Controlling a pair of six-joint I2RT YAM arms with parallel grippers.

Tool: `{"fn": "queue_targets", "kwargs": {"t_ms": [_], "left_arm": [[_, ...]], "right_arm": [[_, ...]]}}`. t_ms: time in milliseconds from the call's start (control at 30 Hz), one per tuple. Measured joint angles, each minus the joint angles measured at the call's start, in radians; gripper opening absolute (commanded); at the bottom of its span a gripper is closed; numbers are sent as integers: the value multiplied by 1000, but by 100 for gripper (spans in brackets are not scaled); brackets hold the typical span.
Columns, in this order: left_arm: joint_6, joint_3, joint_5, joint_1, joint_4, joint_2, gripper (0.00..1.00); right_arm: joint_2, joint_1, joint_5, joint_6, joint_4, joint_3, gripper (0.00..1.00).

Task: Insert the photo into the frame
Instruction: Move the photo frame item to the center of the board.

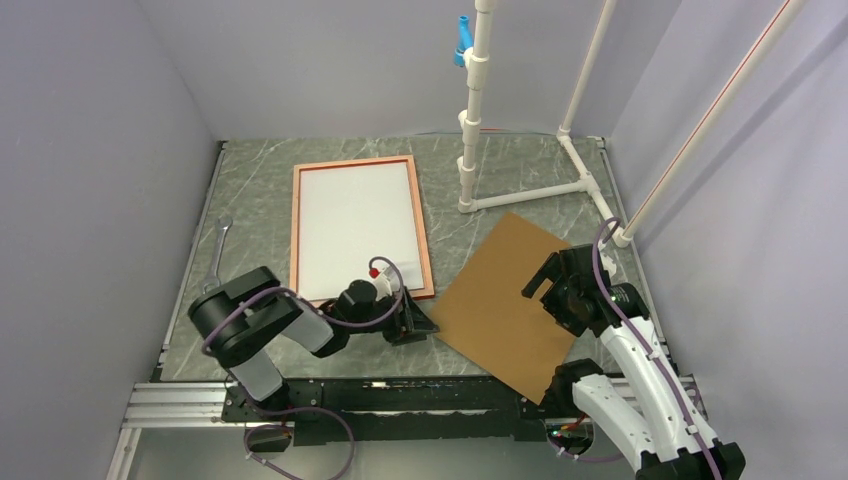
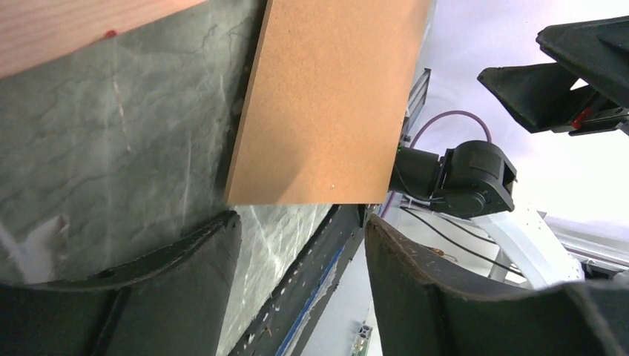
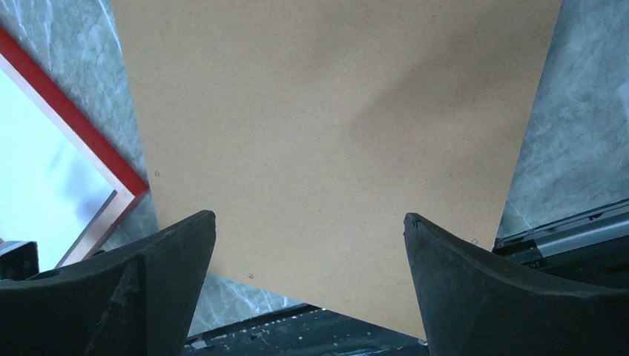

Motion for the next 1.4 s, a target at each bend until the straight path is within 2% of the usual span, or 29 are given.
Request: {"fn": "queue_targets", "kwargs": {"t_ms": [133,300,433,600,767,833,1133,1300,1400], "left_arm": [[-54,-3,-16,-20,177,121,53],[-128,-20,-26,-32,436,289,49],[-151,-29,-39,-39,528,340,45],[-148,-30,-69,-43,522,341,35],[-132,-27,-100,-46,502,343,9],[-137,-27,-112,-46,507,348,2],[-137,-21,-120,-47,516,336,0],[-80,2,-126,-51,379,217,0],[-20,36,-139,-59,244,121,0]], "right_arm": [[-1,-2,-13,-1,2,-3,100],[-2,-3,-41,-3,5,-9,100],[-2,-3,-56,-5,6,-10,100],[-5,-3,-60,-11,6,-10,100],[-15,-3,-64,-18,7,-10,99],[-15,-3,-68,-22,8,-10,99],[-48,-3,-77,-47,13,-10,99],[-65,-3,-85,-55,13,-10,99],[-68,-4,-90,-62,13,-10,99]]}}
